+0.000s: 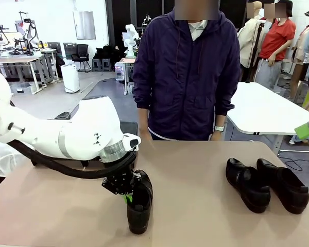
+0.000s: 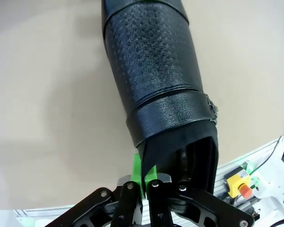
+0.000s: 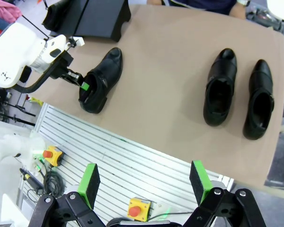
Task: Organize the shoes by placing them on the stand.
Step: Place the Shoe from the middle of the table onto the Shoes Stand.
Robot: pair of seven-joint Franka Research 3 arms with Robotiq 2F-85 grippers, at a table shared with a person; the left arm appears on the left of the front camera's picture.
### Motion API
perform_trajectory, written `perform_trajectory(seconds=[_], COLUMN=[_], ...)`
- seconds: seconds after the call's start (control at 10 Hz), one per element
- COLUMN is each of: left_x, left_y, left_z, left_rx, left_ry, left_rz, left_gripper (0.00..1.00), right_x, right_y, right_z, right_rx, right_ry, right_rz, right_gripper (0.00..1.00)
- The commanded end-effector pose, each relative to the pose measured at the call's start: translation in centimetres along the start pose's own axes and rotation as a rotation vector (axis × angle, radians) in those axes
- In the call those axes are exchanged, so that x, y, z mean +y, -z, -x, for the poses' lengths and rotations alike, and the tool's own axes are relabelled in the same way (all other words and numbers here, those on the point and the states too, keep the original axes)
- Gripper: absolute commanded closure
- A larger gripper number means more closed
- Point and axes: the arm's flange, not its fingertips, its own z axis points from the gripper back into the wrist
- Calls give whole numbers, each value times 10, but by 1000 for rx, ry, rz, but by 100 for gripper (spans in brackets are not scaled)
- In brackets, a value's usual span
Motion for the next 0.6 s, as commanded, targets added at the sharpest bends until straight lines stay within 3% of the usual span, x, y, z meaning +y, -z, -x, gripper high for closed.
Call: perform_trajectory(seconds=[0.0,0.3,0.5], left_x=[-3,-1,12], left_y=[-37,-109,-133], left_z=[7,53,82], left_rx=[-20,-85,-240], left_ry=[111,275,273], left_rz=[9,39,69], left_gripper=[100,100,100], right_x=[-1,-1,-1], right_y=[0,0,0], right_z=[0,0,0], right_rx=[-11,-11,-11], right_ry=[-7,-7,-7], right_rz=[-32,-32,-32], right_gripper=[0,0,0])
